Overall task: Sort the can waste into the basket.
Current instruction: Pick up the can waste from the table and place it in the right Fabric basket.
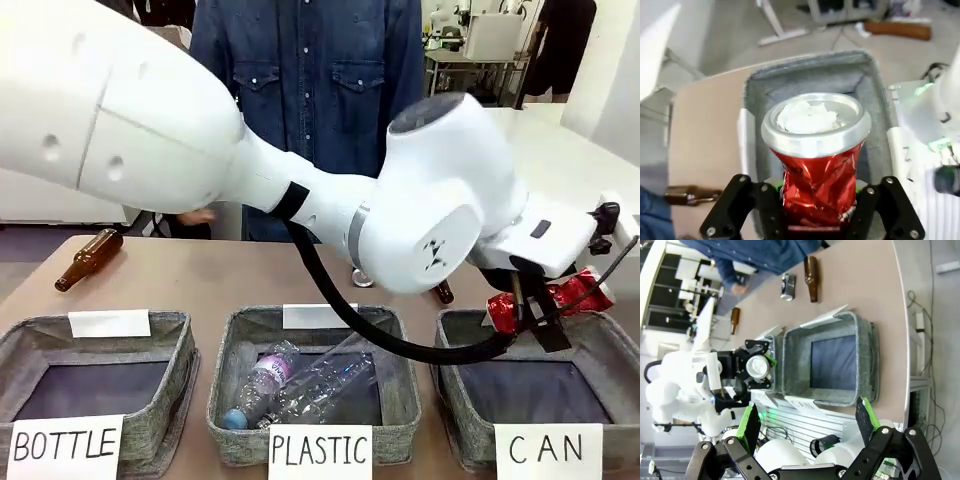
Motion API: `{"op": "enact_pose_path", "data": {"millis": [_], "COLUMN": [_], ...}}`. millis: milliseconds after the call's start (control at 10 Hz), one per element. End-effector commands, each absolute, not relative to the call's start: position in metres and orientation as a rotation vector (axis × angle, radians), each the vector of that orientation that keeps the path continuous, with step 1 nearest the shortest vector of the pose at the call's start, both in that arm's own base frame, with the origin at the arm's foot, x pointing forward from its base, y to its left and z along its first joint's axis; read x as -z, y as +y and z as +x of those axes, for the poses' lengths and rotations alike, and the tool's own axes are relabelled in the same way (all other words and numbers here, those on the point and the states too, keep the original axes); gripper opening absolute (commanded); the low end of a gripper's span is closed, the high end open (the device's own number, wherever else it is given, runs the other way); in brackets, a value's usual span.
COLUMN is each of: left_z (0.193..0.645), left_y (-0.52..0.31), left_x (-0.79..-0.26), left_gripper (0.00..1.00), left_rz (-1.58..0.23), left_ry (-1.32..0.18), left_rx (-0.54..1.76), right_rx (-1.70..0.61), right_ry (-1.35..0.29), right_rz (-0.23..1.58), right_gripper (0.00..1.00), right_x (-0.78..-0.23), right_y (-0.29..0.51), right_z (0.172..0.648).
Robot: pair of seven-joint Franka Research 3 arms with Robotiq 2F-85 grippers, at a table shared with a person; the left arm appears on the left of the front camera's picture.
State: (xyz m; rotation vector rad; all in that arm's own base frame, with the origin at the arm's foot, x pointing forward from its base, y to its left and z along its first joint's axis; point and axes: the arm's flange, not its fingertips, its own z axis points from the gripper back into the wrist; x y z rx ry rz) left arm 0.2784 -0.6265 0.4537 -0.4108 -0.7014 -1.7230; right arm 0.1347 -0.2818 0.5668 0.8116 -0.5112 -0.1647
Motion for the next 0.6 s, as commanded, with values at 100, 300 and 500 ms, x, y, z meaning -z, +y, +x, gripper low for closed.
{"op": "enact_pose_path", "data": {"millis": [100, 300, 500], "left_z": [0.2714, 0.2718, 0.2711], "left_y": [-0.6337, -0.6285, -0.6272], "left_x": [-0.4480, -0.4485, -0.4494], "left_gripper": [0.00, 0.58, 1.00], "left_rz": [-0.349, -0.360, -0.369], "left_ry": [-0.693, -0.686, -0.685], "left_rx": [1.717, 1.732, 1.722], "right_rx": [0.188, 0.188, 0.188], "right_ry": [-0.509, -0.509, -0.509], "right_rz": [0.804, 0.804, 0.804], "right_gripper": [1.00, 1.00, 1.00], "right_x": [-0.5726, -0.5726, -0.5726], "right_y": [-0.2824, -0.2824, -0.2824], "right_z": [0.1333, 0.1333, 0.1333]}}
